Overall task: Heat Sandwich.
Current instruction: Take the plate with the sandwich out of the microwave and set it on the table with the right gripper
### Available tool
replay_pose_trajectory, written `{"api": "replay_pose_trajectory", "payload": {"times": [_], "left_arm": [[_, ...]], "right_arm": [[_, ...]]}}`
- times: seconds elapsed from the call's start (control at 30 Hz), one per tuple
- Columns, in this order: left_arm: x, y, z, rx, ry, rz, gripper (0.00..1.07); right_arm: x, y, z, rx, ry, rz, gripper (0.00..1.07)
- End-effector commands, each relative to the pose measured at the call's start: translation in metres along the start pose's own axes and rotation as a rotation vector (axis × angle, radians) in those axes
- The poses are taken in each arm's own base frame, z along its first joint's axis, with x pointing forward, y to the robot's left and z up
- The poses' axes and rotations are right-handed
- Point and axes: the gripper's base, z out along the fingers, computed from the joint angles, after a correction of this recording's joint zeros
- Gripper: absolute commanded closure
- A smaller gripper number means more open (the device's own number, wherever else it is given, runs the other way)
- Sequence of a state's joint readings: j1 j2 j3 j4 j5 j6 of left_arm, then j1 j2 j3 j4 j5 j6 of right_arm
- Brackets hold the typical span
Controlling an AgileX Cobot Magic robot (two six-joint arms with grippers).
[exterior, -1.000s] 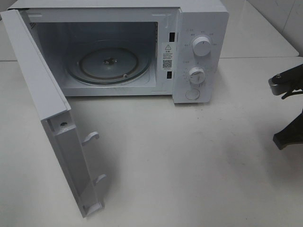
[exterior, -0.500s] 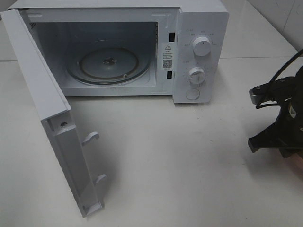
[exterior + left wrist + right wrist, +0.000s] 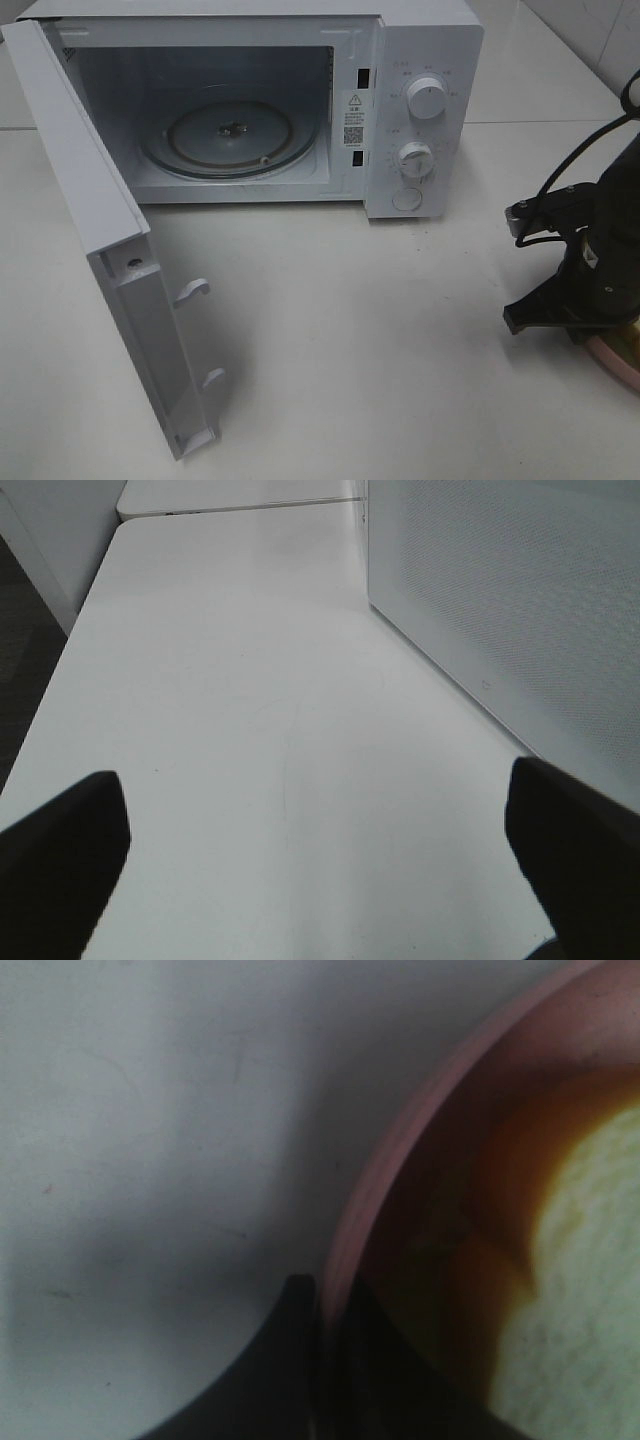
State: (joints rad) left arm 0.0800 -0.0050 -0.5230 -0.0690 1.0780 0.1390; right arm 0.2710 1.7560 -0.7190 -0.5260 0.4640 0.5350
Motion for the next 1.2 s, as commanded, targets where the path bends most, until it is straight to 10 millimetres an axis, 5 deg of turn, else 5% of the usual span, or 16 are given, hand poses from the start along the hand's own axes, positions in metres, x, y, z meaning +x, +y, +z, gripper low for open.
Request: {"api": "replay_pose_trajectory", "payload": {"times": [0.03, 0.33, 0.5, 0.67, 1.0, 1.2], "left_arm": [[0.001, 0.0, -0.002, 0.001, -0.02, 0.003, 0.09], [0.001, 0.0, -0.002, 0.001, -0.02, 0.003, 0.09], [0.001, 0.0, -0.002, 0.001, -0.02, 0.003, 0.09], [0.001, 0.0, -0.002, 0.001, -0.02, 0.003, 0.09], [0.001, 0.0, -0.002, 0.001, -0.02, 0.003, 0.09], [0.001, 0.0, -0.002, 0.001, -0.02, 0.003, 0.09]], "right_arm": [[-0.003, -0.001, 0.0, -0.001, -0.009, 0.012, 1.05], [-0.001, -0.001, -0.002, -0.009, 0.003, 0.036, 0.84], [0.001, -0.003, -0.005, 0.005, 0.018, 0.036, 0.52], [0.002, -0.004, -0.005, 0.015, 0.036, 0.007, 0.33], [0.005, -0.004, -0.01, 0.002, 0.053, -0.019, 0.31], [0.008, -0.01, -0.039, -0.024, -0.004, -0.018, 0.31]]}}
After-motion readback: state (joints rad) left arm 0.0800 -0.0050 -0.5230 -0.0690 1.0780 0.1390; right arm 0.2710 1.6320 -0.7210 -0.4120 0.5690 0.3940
